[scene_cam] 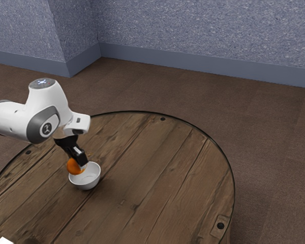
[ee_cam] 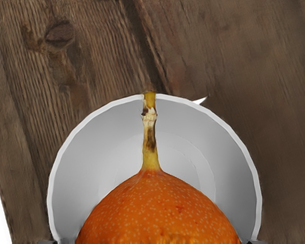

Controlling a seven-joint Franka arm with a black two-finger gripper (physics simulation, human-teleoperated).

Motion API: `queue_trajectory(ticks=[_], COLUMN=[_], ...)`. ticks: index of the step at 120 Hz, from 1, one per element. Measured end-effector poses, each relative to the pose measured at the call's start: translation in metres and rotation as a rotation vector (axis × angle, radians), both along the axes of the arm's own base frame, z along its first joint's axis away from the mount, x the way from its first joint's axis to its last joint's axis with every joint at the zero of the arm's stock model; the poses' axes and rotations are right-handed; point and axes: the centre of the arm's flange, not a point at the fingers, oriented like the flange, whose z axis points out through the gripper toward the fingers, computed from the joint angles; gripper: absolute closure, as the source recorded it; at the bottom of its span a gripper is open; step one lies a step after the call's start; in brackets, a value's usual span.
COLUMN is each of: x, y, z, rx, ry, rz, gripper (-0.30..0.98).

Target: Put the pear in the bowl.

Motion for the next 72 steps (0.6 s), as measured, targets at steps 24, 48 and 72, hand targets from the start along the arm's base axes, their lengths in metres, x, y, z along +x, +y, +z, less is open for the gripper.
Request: queue_trajectory(ticks=[24, 48, 72], x=[0.005, 0.066, 0.096], y=[0.003, 0.0, -0.004], z=[0.029, 0.161, 0.259], rx=[0.006, 0.0, -0.023], ry=[-0.06, -0.199, -0.159], rz=[0.015, 0.041, 0.13], gripper=[0.07, 0.03, 0.01])
